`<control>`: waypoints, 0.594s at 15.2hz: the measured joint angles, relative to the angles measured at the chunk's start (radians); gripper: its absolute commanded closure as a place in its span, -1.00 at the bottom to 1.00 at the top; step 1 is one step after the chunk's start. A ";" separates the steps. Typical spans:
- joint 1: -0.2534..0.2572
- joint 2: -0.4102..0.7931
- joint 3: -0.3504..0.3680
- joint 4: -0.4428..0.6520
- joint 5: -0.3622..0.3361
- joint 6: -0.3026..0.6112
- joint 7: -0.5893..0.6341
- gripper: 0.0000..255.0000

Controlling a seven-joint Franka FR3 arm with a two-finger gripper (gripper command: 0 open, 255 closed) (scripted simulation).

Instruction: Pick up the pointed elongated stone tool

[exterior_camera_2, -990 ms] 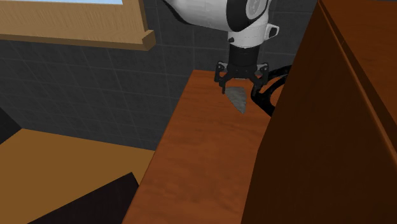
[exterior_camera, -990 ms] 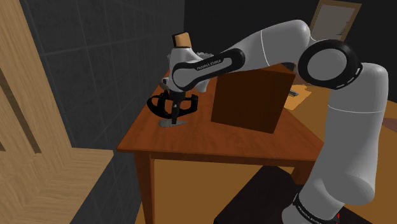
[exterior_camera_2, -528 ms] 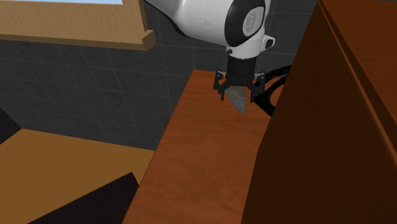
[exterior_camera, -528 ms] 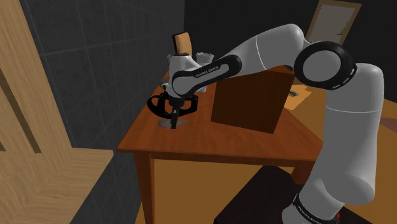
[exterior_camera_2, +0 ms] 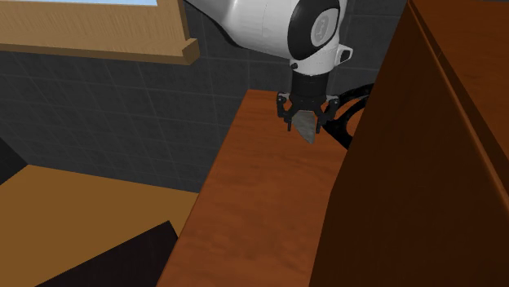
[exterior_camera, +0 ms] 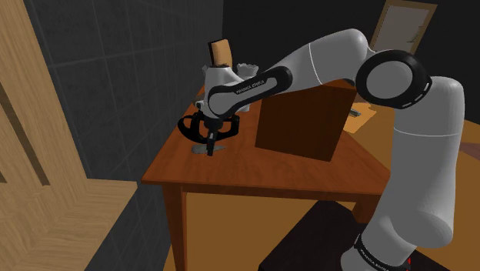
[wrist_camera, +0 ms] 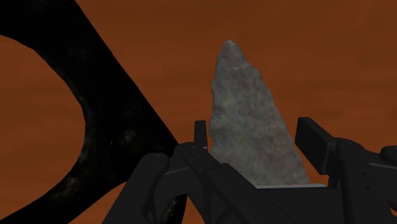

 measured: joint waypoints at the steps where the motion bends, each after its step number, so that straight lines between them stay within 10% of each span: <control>1: 0.000 0.000 0.000 0.000 0.000 0.000 0.000 1.00; 9: -0.001 -0.020 0.001 0.053 0.004 -0.075 -0.004 1.00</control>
